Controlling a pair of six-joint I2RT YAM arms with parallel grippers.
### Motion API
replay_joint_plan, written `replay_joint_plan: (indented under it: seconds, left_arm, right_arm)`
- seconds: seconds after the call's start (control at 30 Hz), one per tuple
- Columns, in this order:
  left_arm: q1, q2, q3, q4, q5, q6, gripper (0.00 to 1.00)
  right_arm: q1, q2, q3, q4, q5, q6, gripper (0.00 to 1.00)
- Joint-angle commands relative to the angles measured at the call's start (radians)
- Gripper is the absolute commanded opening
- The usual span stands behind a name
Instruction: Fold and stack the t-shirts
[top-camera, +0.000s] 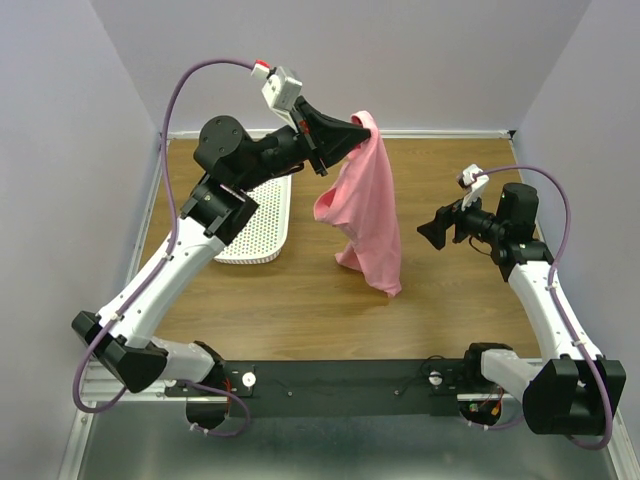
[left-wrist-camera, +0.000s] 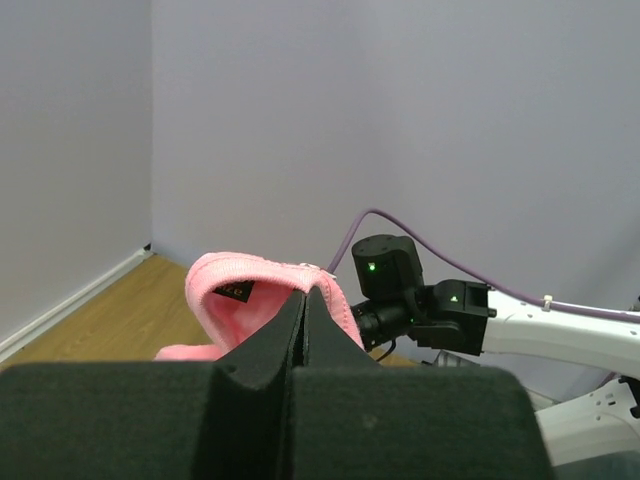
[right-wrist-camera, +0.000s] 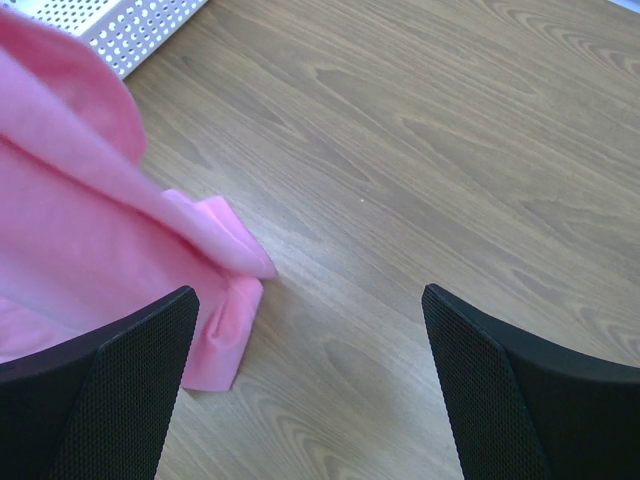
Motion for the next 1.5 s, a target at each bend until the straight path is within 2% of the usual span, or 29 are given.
replay_joint_plan:
  seconds: [0.0,0.13,0.2,0.23,0.3,0.33,0.4,0.43,0.47,0.5,0.53,0.6,0.67,0.73,0.83,0.97,1.13,1.2,1.27,1.3,1.4,1.47]
  left_arm:
    - [-0.010,0.009,0.015,0.035,-0.003,0.020,0.00]
    - [-0.010,0.038,0.012,-0.023,-0.081,0.054,0.01]
    - [-0.010,0.056,0.027,-0.115,-0.149,0.097,0.20]
    - [-0.010,0.081,0.034,-0.138,-0.223,0.112,0.47]
    - [-0.010,0.104,0.064,-0.221,-0.300,0.157,0.57]
    - [-0.010,0.122,0.071,-0.278,-0.387,0.170,0.62]
    - [-0.010,0.122,0.070,-0.313,-0.478,0.206,0.67]
    - [-0.009,0.115,0.061,-0.336,-0.584,0.248,0.75]
    - [-0.009,0.107,0.044,-0.343,-0.635,0.270,0.80]
    - [-0.003,0.089,-0.052,-0.335,-0.726,0.307,0.89]
    - [0.011,0.082,-0.053,-0.333,-0.752,0.313,0.92]
    - [0.065,0.088,-0.149,-0.344,-0.755,0.301,0.93]
    - [0.163,0.140,-0.192,-0.395,-0.697,0.270,0.85]
    - [0.195,0.227,-0.208,-0.468,-0.735,0.264,0.77]
    - [0.202,0.332,-0.194,-0.516,-0.818,0.276,0.74]
    - [0.203,0.473,-0.137,-0.553,-0.848,0.279,0.68]
    - [0.203,0.671,-0.025,-0.629,-0.894,0.276,0.49]
    - [0.203,0.707,0.002,-0.643,-0.908,0.278,0.46]
    - [0.203,0.739,0.010,-0.656,-0.948,0.278,0.33]
    - [0.203,0.742,0.008,-0.660,-0.972,0.276,0.16]
    - [0.212,0.728,-0.016,-0.663,-1.063,0.287,0.07]
    - [0.243,0.708,-0.034,-0.660,-1.108,0.310,0.05]
  right_arm:
    - [-0.001,-0.015,0.019,-0.009,0.018,-0.015,1.00]
    - [-0.001,-0.012,0.019,-0.009,0.017,-0.014,1.00]
    - [-0.001,-0.012,0.019,-0.007,0.018,-0.014,1.00]
    - [-0.001,-0.012,0.017,-0.009,0.020,-0.015,1.00]
    - [-0.001,-0.012,0.017,-0.009,0.023,-0.014,1.00]
    - [-0.001,-0.012,0.017,-0.009,0.023,-0.015,1.00]
    - [-0.001,-0.013,0.019,-0.009,0.023,-0.017,1.00]
    - [-0.001,-0.010,0.017,-0.009,0.023,-0.015,1.00]
    - [-0.001,-0.010,0.019,-0.009,0.021,-0.015,1.00]
    - [-0.001,-0.010,0.017,-0.009,0.020,-0.015,1.00]
    - [-0.001,-0.009,0.017,-0.009,0.020,-0.015,1.00]
    - [-0.001,-0.010,0.016,-0.009,0.015,-0.017,1.00]
    - [-0.001,-0.009,0.016,-0.009,0.009,-0.017,1.00]
    - [-0.001,-0.001,0.016,-0.007,0.001,-0.015,1.00]
    - [-0.001,0.002,0.016,-0.010,0.001,-0.015,1.00]
    - [-0.001,0.005,0.012,-0.009,0.000,-0.015,1.00]
    - [-0.001,0.010,0.012,-0.010,-0.006,-0.015,1.00]
    - [-0.001,0.011,0.012,-0.010,-0.006,-0.015,1.00]
    - [-0.001,0.008,0.014,-0.010,-0.008,-0.014,1.00]
    - [-0.001,0.007,0.012,-0.010,-0.008,-0.015,1.00]
    - [-0.001,0.007,0.012,-0.010,-0.011,-0.014,1.00]
    - [-0.001,0.007,0.014,-0.010,-0.014,-0.012,1.00]
